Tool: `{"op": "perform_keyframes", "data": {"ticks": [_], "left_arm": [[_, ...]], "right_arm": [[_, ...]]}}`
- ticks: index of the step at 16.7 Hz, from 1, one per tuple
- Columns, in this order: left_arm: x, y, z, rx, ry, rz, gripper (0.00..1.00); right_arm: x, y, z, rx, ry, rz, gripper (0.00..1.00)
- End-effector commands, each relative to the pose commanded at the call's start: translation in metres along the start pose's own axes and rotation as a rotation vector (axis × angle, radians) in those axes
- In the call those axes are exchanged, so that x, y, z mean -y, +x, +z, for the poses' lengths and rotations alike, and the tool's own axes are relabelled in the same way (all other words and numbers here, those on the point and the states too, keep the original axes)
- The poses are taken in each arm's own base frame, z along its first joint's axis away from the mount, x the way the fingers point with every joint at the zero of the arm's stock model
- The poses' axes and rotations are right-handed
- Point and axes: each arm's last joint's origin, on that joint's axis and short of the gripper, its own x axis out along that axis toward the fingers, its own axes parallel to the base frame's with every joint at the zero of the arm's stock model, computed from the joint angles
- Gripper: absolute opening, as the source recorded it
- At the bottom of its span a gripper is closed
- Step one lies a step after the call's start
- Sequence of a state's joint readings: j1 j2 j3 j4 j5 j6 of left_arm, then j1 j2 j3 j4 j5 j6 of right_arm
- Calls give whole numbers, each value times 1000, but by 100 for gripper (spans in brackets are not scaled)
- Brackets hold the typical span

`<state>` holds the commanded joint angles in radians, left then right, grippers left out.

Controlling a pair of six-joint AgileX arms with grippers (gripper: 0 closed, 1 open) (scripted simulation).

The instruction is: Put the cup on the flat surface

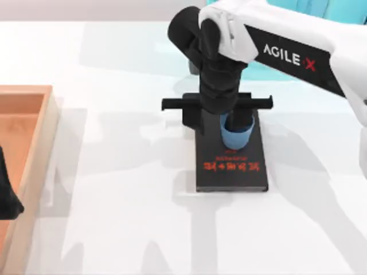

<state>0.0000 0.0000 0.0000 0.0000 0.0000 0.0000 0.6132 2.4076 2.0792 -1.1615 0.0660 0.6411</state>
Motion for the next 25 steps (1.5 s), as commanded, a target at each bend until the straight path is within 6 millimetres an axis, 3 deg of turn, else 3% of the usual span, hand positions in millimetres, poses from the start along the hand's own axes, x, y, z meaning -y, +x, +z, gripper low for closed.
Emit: {"op": "perform_keyframes", "data": {"ticks": [3,4,14,20,25], "left_arm": [[0,0,0,0,0,0,100],[0,0,0,0,0,0,100],[0,0,0,0,0,0,100],[0,0,0,0,0,0,100],[0,0,0,0,0,0,100]], "right_arm": [[0,0,0,0,0,0,2],[0,0,0,0,0,0,0],[-2,-2,0,-4,-2,-3,0],[-2,-47,4,-2,-2,-1,0],[-1,-49,4,-1,-2,0,0]]}}
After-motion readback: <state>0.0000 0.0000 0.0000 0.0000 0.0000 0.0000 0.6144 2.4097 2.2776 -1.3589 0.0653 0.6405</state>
